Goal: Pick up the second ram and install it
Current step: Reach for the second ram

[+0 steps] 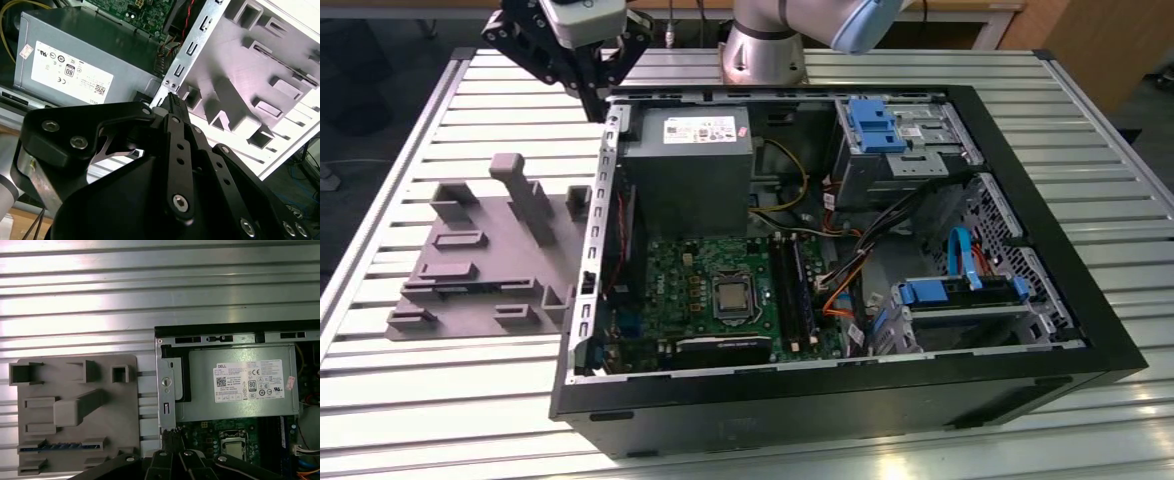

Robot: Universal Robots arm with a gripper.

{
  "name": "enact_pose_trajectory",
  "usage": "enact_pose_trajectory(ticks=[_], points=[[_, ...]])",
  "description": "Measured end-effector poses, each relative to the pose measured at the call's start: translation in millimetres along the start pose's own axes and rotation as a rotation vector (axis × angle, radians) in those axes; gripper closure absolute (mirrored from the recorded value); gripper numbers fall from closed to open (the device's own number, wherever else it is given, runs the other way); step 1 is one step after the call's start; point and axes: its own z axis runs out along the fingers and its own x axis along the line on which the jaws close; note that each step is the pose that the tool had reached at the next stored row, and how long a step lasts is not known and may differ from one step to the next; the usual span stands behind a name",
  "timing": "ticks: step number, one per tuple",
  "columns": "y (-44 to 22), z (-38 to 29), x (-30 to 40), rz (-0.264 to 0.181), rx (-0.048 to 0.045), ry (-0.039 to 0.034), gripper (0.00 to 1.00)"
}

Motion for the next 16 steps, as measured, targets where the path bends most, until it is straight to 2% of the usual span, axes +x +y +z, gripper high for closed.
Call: enact_pose_trajectory(ticks=[16], points=[[-0.6,0.8,6.7,0.000,0.0000,0.0000,0.89]])
